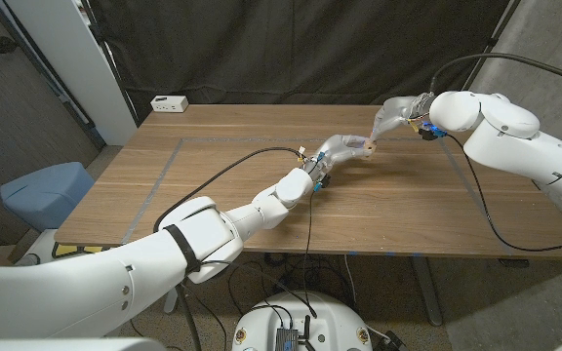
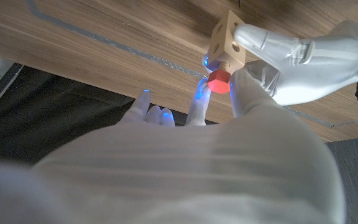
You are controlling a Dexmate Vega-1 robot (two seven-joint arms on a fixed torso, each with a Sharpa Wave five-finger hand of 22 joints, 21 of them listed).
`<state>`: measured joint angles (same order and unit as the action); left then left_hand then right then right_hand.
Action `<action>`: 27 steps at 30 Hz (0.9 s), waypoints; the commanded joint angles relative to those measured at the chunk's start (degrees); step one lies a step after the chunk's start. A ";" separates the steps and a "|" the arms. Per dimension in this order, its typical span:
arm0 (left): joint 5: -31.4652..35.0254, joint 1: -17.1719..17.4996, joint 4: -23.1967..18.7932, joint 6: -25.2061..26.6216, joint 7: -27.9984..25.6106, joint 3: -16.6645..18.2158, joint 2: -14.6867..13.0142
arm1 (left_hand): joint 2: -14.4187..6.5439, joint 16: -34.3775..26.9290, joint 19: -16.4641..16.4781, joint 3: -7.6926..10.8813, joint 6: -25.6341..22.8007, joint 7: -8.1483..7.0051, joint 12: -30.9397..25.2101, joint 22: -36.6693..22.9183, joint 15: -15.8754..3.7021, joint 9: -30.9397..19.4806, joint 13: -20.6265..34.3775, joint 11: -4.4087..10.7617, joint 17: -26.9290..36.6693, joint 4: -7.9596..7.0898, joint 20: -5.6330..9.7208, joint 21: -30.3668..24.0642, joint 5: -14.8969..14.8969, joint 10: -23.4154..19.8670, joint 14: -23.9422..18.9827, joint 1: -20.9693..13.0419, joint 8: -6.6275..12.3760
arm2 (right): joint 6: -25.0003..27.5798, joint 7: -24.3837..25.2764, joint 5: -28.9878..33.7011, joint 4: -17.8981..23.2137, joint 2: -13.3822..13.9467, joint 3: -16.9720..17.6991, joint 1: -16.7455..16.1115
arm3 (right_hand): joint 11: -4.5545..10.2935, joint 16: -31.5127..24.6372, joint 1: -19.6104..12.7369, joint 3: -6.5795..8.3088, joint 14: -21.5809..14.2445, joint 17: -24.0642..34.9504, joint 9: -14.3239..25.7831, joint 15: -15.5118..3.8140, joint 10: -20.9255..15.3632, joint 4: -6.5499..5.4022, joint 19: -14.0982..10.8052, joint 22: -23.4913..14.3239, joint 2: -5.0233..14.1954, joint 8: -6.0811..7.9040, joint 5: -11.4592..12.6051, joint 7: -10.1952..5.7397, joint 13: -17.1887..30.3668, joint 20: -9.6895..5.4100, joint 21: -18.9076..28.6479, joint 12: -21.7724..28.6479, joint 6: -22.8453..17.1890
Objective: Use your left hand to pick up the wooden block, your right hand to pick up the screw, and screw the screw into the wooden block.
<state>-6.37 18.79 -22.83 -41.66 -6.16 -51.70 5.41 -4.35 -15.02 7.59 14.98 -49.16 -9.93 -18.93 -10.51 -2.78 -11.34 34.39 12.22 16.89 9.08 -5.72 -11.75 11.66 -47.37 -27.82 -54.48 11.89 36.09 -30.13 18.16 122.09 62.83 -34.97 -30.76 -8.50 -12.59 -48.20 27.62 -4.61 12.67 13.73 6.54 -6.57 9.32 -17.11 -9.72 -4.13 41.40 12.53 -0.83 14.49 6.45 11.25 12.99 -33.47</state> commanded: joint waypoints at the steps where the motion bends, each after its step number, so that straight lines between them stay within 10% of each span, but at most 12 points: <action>1: -0.02 0.09 -0.13 -0.17 0.07 -0.01 -0.15 | -1.24 0.37 0.31 0.71 -0.98 -0.51 -0.14 -0.12 -6.60 -0.32 0.18 0.14 0.07 -0.64 -0.04 -0.24 0.27 -0.56 -0.55 -0.33 0.53 | 0.28 0.71 0.07 0.31 -0.11 0.07 -0.38 | 0.09 -0.48 -0.35 0.50 -0.98 0.27 0.15 0.04 -1.12 -0.25 -0.61 -0.16 -0.07 0.76 0.30 -0.25 0.22 -0.27 0.32 0.54 -1.32; 27: 0.45 0.52 -0.66 -0.56 -0.34 0.13 -0.39 | -1.29 0.44 0.36 0.79 -1.01 -0.36 -0.11 -0.12 -6.56 -0.32 0.19 0.14 0.06 -0.65 -0.08 -0.26 0.28 -0.58 -0.65 -0.29 0.54 | 1.13 3.43 1.00 0.69 -0.37 0.14 -1.74 | 1.56 -1.45 1.09 0.71 -4.34 0.42 -0.21 -1.45 -4.80 -0.69 -3.13 -0.15 0.04 2.46 -0.48 -0.54 0.11 -0.84 0.76 1.53 -5.47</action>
<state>-6.17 19.15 -23.23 -41.99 -6.31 -51.65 5.16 -4.35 -14.58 7.58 14.98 -49.17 -9.93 -18.48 -10.51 -2.78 -11.35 34.36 12.33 16.75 9.08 -5.72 -11.75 11.64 -47.46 -27.82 -54.48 11.89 36.78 -27.90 18.69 122.54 62.59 -34.94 -31.87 -7.15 -13.64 -47.43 28.08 -8.23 12.93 13.52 5.21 -10.58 8.85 -19.38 -9.72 -4.13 43.45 12.23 -1.34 14.49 5.61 11.70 14.19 -38.10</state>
